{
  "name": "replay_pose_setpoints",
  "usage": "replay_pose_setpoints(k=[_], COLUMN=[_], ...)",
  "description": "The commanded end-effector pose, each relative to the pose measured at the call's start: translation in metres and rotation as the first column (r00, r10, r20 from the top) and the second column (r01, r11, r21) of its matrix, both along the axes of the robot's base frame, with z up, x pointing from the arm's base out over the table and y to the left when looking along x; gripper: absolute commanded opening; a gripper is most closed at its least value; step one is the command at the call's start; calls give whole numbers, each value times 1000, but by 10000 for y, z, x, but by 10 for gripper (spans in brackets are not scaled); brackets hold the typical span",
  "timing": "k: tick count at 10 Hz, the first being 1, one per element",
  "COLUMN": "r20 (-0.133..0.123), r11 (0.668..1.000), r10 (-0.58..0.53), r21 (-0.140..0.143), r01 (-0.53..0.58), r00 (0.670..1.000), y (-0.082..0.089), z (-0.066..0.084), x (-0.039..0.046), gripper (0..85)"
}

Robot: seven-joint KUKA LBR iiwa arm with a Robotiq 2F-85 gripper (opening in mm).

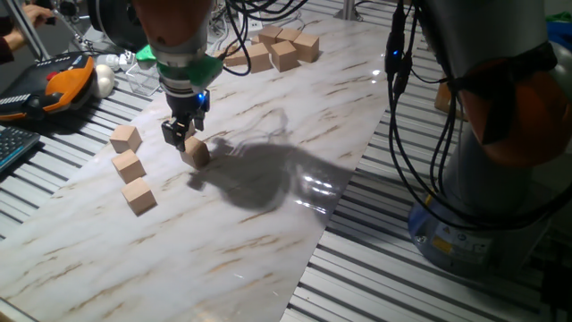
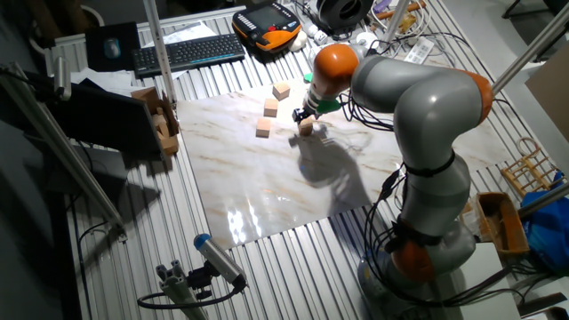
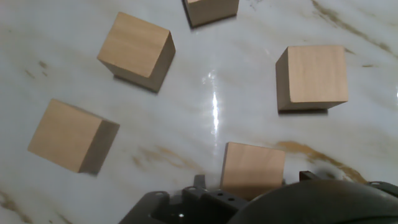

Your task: Stack the blocks into a pyramid shape

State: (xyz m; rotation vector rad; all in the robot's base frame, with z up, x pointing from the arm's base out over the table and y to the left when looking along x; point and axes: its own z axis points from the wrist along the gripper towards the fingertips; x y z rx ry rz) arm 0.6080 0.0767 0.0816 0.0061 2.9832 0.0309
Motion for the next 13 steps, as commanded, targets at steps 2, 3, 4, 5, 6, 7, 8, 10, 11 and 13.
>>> replay_pose_setpoints(k=[2,3,4,5,6,7,8,10,11,13], r20=[-5,-9,-9,-14,-16,-16,-13,-9,-6,-2], r11=[999,997,996,993,992,992,992,992,992,992], r10=[-36,-68,-90,-114,-124,-126,-127,-127,-127,-130], r21=[-14,-21,-27,-24,-21,-14,-12,-12,-10,-3], r01=[36,68,89,113,124,125,127,127,127,130], r00=[999,998,996,993,992,992,992,992,992,992], y=[-20,-32,-51,-67,-78,-82,-82,-74,-59,-33], z=[-35,-56,-78,-108,-146,-186,-219,-272,-311,-373], x=[3,1,-4,-8,-9,-9,-9,-7,-7,-2], gripper=[680,680,680,680,680,680,680,680,680,680])
